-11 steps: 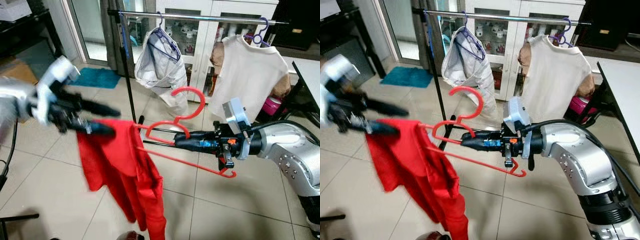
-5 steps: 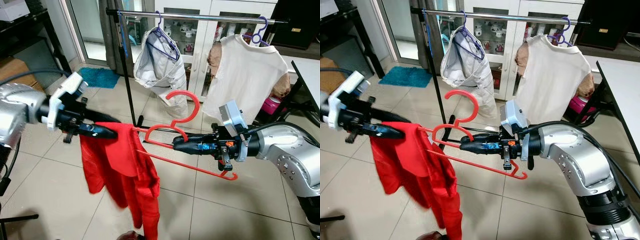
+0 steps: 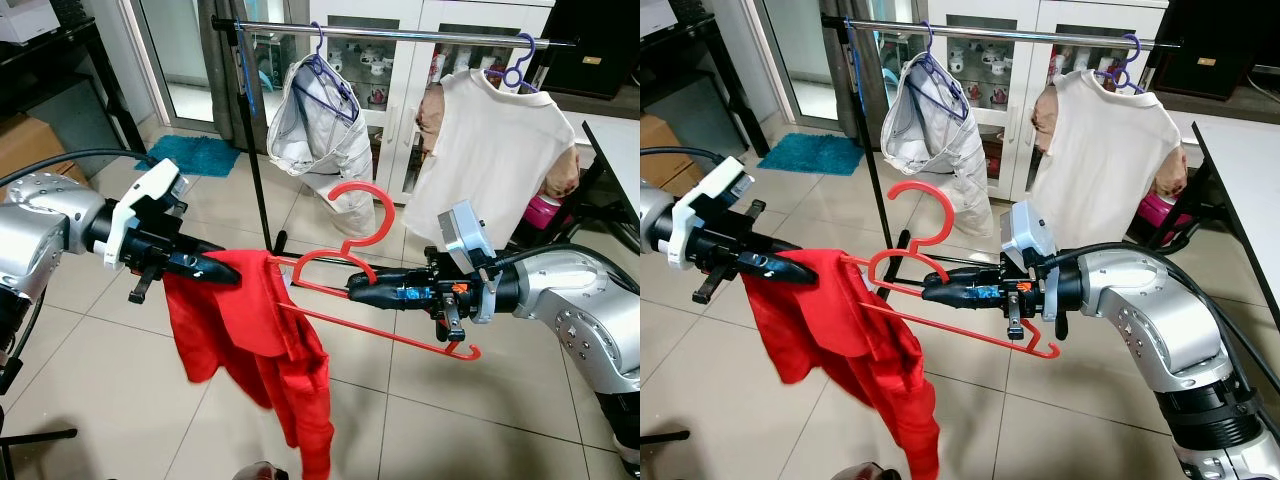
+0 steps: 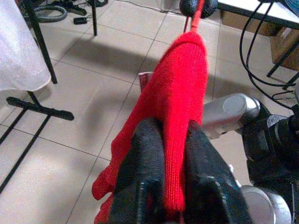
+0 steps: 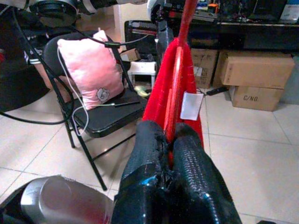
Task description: Hang hanger
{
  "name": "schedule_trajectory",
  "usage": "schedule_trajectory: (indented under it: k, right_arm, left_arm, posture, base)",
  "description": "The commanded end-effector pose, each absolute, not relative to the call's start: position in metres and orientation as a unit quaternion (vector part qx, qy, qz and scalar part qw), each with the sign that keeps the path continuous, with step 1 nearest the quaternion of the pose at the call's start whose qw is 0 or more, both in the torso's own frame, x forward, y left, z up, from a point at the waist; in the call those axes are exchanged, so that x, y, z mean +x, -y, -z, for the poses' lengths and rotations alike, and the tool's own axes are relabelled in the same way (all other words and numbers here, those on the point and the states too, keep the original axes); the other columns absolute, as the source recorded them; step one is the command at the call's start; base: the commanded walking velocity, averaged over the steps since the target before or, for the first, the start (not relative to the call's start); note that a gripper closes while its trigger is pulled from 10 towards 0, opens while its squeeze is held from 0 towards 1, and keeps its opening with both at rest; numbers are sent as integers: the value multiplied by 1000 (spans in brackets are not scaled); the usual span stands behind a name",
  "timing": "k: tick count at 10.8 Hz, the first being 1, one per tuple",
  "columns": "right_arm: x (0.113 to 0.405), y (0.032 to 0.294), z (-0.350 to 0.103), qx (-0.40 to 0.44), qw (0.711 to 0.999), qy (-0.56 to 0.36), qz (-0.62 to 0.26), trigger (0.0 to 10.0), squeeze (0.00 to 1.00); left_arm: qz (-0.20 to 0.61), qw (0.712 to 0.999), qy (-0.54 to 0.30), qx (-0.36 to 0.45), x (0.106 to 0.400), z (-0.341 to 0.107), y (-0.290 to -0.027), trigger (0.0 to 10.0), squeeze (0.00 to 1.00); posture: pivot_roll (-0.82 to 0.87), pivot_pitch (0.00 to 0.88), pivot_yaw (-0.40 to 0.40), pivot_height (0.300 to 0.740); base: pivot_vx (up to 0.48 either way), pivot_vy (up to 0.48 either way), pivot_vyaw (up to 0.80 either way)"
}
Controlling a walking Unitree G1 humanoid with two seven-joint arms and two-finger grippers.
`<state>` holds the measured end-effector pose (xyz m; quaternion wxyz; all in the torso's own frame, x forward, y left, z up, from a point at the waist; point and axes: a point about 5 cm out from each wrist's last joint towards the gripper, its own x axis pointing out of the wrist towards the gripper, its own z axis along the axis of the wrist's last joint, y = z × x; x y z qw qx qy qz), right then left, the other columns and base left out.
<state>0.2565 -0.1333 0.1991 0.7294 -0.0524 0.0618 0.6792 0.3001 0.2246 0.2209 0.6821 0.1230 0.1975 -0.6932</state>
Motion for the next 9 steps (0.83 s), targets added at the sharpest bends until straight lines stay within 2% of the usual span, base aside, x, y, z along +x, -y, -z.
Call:
schedule_trajectory:
  k: [1,5,6,7,8,9]
  right_arm:
    - [254,125,-215,-63,711,-17,-701,10000,0]
    - [257,126,-216,-64,710,-16,-701,10000,0]
    - [257,127,-217,-64,710,-17,-701,10000,416]
    - [260,130,-218,-63,717,-19,-694,10000,992]
    - [263,134,-219,-64,729,-20,-682,10000,1000]
    - [271,149,-222,-67,755,-18,-652,10000,1000]
  left_arm:
    - [703,672,-190,133,301,-227,-218,0,0]
    - [707,676,-176,110,299,-229,-220,0,0]
    - [706,678,-174,108,297,-229,-221,0,0]
    - [705,680,-171,105,296,-229,-222,0,0]
    - [702,684,-168,101,295,-230,-224,0,0]
    - [693,695,-166,93,294,-228,-228,0,0]
  posture:
    - [-93,0,70,740]
    - [-96,0,71,740]
    - [-98,0,71,740]
    - [-100,0,70,740]
    - [-99,0,67,740]
    - [-99,0,66,740]
  base:
    - [0,0,0]
    - [0,0,0]
    - [0,0,0]
    - [0,0,0]
    - [0,0,0]
    - [0,0,0]
